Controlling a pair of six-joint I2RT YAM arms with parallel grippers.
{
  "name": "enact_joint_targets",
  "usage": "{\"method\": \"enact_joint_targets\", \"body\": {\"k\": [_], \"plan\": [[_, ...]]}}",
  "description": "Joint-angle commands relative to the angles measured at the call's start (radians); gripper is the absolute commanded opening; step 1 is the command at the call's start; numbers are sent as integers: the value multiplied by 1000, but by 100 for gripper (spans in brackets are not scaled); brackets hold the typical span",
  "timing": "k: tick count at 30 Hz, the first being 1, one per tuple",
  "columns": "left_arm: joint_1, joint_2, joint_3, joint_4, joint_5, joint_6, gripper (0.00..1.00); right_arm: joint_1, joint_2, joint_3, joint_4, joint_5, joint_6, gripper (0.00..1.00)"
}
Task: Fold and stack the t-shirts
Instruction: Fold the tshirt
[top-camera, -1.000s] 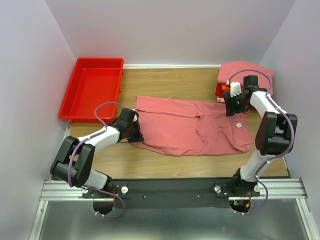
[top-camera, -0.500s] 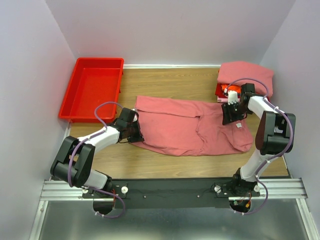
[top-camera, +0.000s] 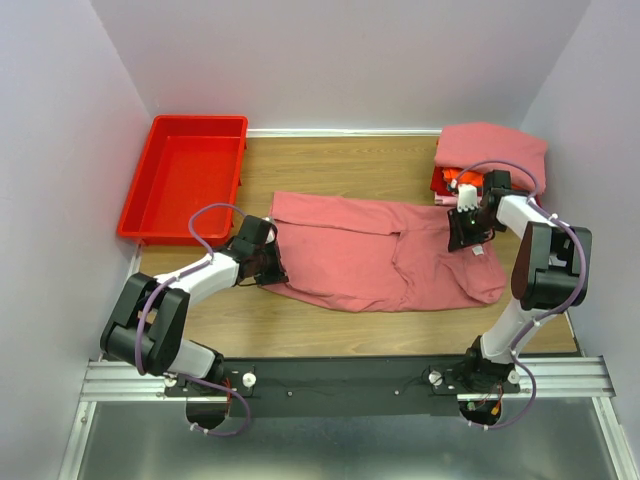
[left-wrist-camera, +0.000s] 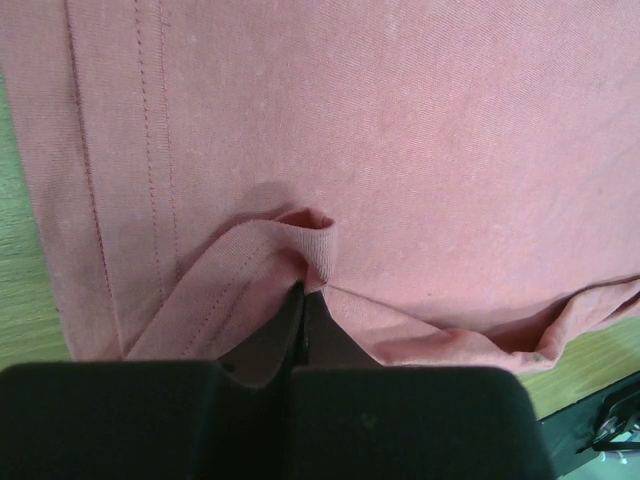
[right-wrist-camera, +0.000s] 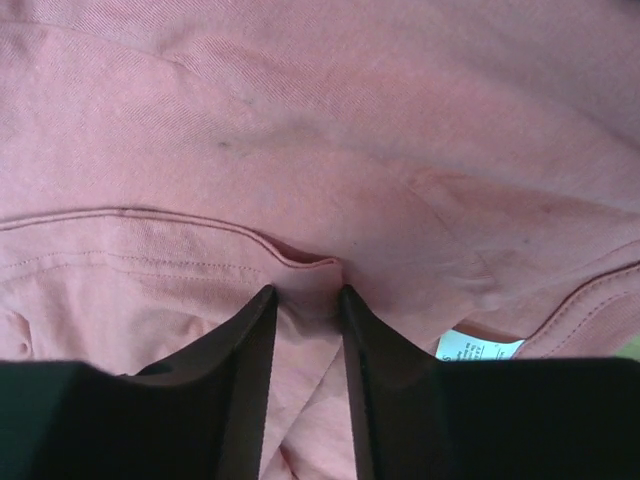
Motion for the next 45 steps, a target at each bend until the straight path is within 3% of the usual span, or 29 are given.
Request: {"method": "enact_joint_targets", "body": {"k": [1,8,10,12,19,26,45], "plan": [[6,-28,-3,3,10,14,0,-15,-41,-14,17,-30,6,35],[6,-44,-9,-8,5,7,0,-18,-144,-34,14,-2,-28,14],[6,-57,-14,-17,4,2,0,-16,-213,-54,11,1,-49,4],[8,-67,-15,-25,0,-4,0,-16,-300,-78,5,-8,-68,0],[8,-152,-34,-89,0,-53,0,-16,-605,-133,-160,-121,-307,0],[6,-248,-55,-167,-19,-116,0,-16,-785,-133,-259,-155,-405,0],[9,-301,14,-406,-73,-269,0,-16,-817,25,-237,-195,-352,0]]}}
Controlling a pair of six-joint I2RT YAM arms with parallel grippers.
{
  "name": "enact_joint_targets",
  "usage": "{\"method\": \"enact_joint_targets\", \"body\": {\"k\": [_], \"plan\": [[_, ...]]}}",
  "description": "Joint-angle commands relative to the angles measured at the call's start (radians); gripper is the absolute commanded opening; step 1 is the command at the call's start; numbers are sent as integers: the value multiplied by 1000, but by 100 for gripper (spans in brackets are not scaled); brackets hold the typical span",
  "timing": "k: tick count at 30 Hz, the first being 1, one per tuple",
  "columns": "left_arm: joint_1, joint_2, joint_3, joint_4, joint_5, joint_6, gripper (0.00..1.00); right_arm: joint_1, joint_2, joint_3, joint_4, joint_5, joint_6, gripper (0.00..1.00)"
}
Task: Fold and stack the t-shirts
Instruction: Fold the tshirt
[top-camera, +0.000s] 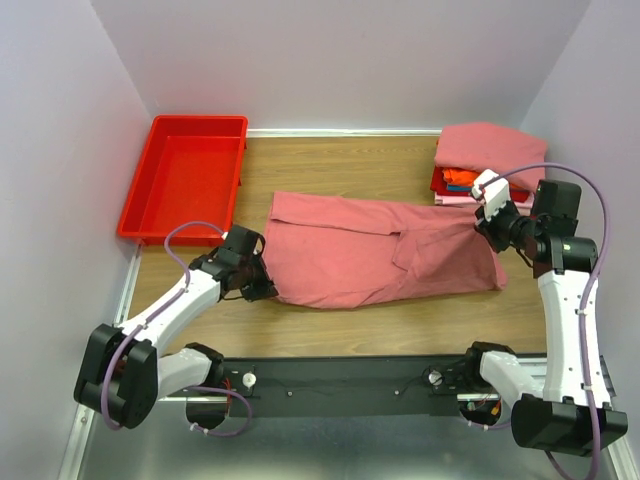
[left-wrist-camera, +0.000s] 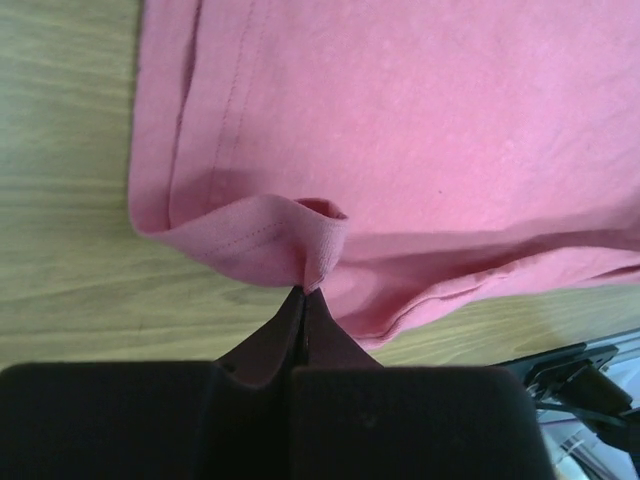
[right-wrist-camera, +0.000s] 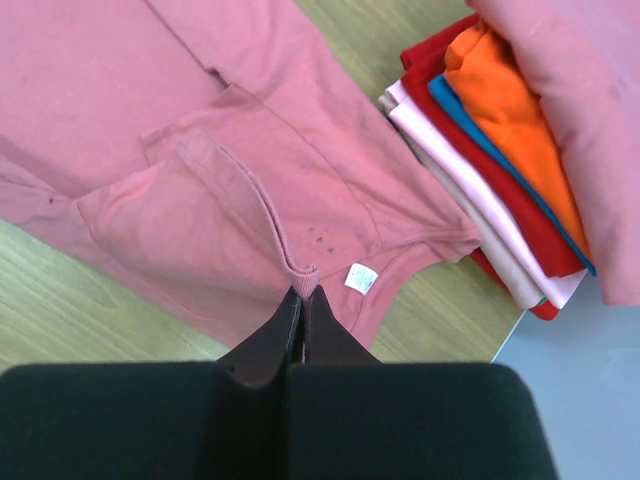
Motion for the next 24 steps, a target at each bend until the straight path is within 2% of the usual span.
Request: {"method": "enact_joint_targets", "body": {"k": [1,4,8,11,12,16,24], "plan": [[11,-18,63,-112,-49,-63,0,-5,3,43,23,-46,33,0],[9,-24,105,-181,-78,-88,1,-5,6,38,29,-64,37,0],[9,-52,120,-248,-87,-117,10,-5,5,17,43,-84,37,0],[9,-78,118,-281,-80,-123,22,-5,0,0,48,-92,39,0],[9,-84,120,-300,-75,-126,31,-5,1,-3,52,-96,39,0],[9,-109,151,-356,-110,-122,53,-5,-3,-20,57,-109,36,0],[9,-52,138,-305,-138,-94,57,-5,1,-34,64,-122,36,0]]}}
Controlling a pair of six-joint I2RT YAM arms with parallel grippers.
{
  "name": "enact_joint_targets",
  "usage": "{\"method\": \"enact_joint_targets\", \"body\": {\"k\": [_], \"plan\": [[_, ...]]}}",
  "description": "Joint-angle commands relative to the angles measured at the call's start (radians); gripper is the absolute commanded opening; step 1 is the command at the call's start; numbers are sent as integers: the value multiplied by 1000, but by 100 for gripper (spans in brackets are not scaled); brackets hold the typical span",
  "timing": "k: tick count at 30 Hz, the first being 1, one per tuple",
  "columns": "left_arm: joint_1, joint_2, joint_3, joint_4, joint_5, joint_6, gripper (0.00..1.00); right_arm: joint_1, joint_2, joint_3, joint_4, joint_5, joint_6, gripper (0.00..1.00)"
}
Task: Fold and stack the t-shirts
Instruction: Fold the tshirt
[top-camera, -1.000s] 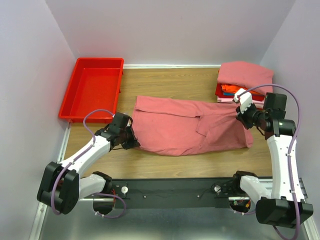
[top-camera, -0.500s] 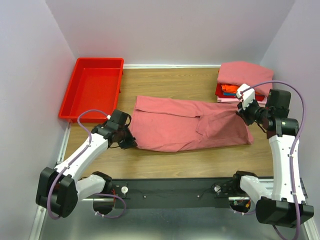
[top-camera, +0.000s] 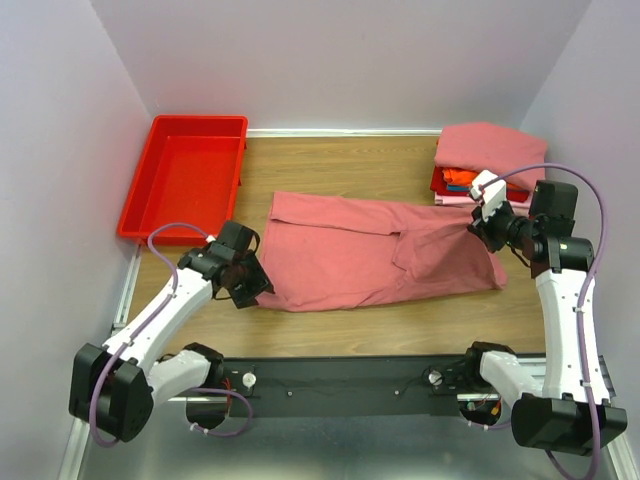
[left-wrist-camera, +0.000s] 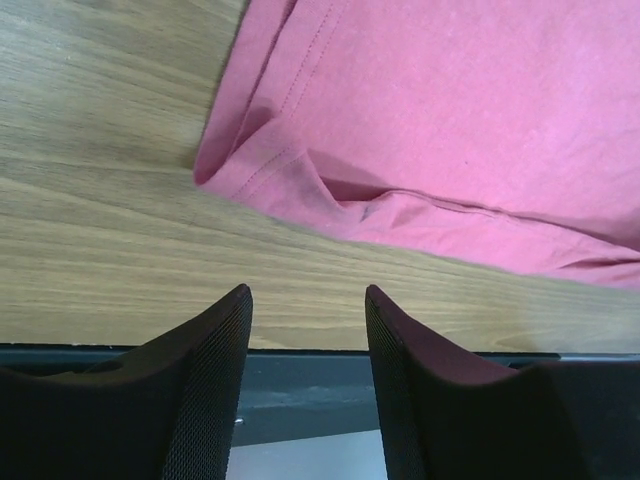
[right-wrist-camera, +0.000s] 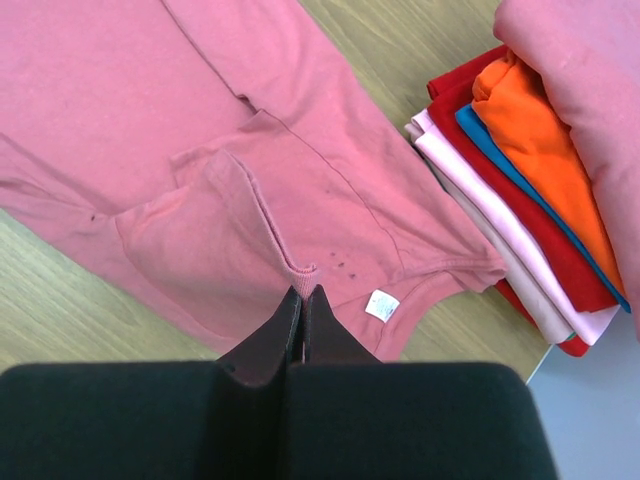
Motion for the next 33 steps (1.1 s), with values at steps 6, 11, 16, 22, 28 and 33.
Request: {"method": "enact_joint_targets", "body": {"k": [6,11,16,22,28,33], "plan": [[9,198,99,83,-111,87,56,-5,5,-16,28,-45,18,1],[9,265,92,86,-94,111,56,-5,7,-25,31,-44,12,0],[9,281,78,101,-93,113,52,-5,18,-33,36,-50,12,0],[11,370,110,117,-113,137,50,-5,18,-33,37,-47,14,0],[9,408,95,134,-93,153,43,-5,11,-39,39,-35,9,0],[8,396,105,132,-55,171,10,-5,13,-33,40,-35,9,1]]}}
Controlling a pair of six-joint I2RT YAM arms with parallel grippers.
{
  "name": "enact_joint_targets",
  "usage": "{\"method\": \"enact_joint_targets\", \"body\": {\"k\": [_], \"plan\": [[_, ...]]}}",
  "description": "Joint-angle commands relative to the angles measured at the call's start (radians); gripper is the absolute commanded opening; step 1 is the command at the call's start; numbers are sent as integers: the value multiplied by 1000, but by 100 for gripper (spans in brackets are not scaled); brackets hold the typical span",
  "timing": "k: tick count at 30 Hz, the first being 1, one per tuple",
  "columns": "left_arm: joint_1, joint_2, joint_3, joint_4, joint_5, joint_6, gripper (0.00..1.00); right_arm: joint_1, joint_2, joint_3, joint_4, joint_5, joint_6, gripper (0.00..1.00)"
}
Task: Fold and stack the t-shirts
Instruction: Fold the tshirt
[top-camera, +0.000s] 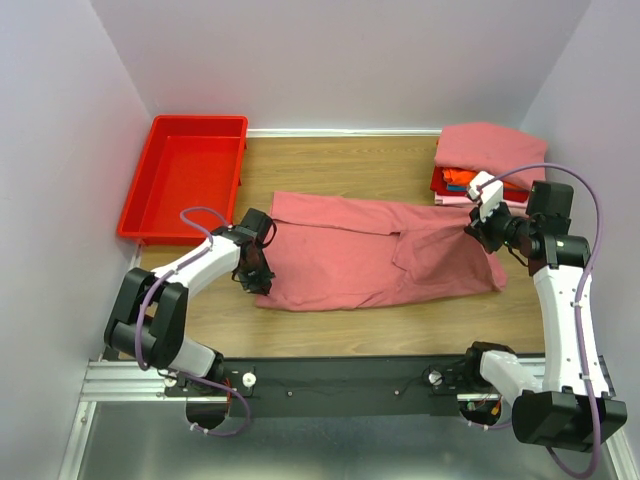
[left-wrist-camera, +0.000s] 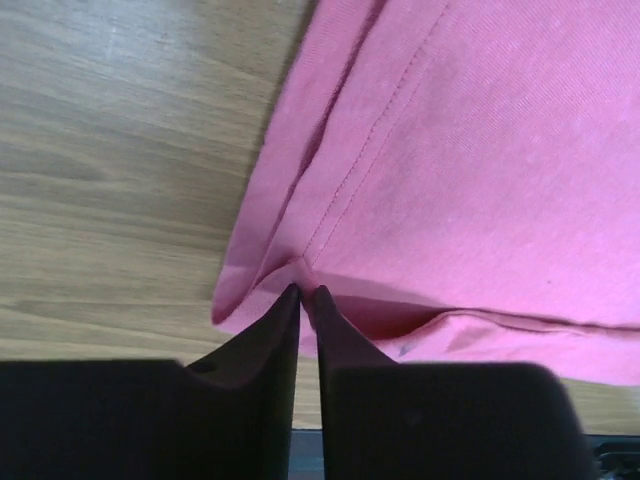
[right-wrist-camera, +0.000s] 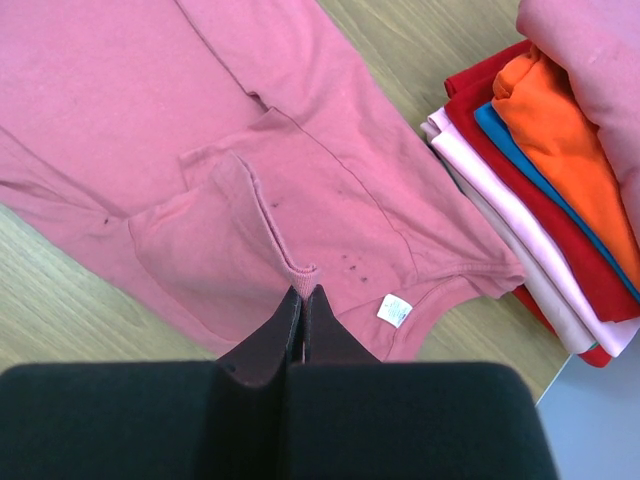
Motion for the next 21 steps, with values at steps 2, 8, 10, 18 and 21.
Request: {"method": "enact_joint_targets", "body": {"k": [2,8,10,18,21], "plan": [[2,-35,32,-9,6,26,7,-5,-10,-2,23,-8,12,0],[2,-121,18,-33,13,30,3,-5,-22,15,24,22,9,0],[3,-150,9,-36,13,27,2,-5,-23,26,29,39,11,0],[33,-185,26,-30,4,27,0,-5,-19,67,51,71,35,0],[45,-201,20,-21,3,29,0,-5,-19,86,57,79,40,0]]}}
